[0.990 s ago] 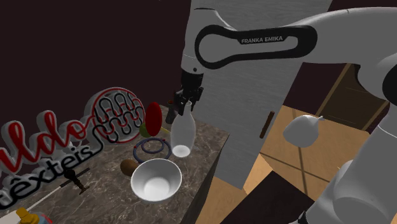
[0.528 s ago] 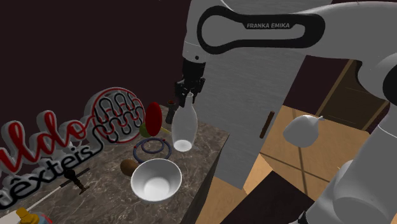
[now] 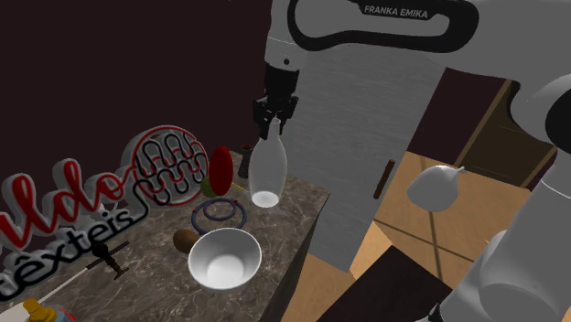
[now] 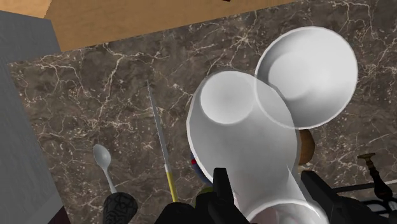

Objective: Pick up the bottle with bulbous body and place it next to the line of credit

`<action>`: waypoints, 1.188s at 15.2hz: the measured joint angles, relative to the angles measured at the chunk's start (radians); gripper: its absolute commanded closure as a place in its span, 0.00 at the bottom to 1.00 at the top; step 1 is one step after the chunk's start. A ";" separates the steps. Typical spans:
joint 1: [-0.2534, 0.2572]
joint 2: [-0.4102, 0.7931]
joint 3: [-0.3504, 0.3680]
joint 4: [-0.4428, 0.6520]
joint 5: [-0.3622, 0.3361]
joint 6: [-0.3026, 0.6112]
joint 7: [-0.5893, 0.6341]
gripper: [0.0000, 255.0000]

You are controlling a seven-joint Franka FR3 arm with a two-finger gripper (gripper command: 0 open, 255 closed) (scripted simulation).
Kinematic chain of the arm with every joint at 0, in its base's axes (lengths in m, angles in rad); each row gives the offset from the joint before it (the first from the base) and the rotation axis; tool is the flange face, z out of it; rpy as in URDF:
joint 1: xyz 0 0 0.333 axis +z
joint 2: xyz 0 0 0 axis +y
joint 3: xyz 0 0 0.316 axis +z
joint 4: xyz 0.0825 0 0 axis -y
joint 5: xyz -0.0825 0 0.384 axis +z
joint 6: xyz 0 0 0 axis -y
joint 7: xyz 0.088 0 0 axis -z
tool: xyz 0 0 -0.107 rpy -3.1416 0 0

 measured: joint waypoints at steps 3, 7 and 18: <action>0.003 0.011 0.002 0.052 -0.004 -0.041 0.004 1.00; 0.009 0.034 0.005 0.139 -0.013 -0.107 0.008 1.00; 0.036 0.119 0.016 0.404 -0.048 -0.293 0.023 1.00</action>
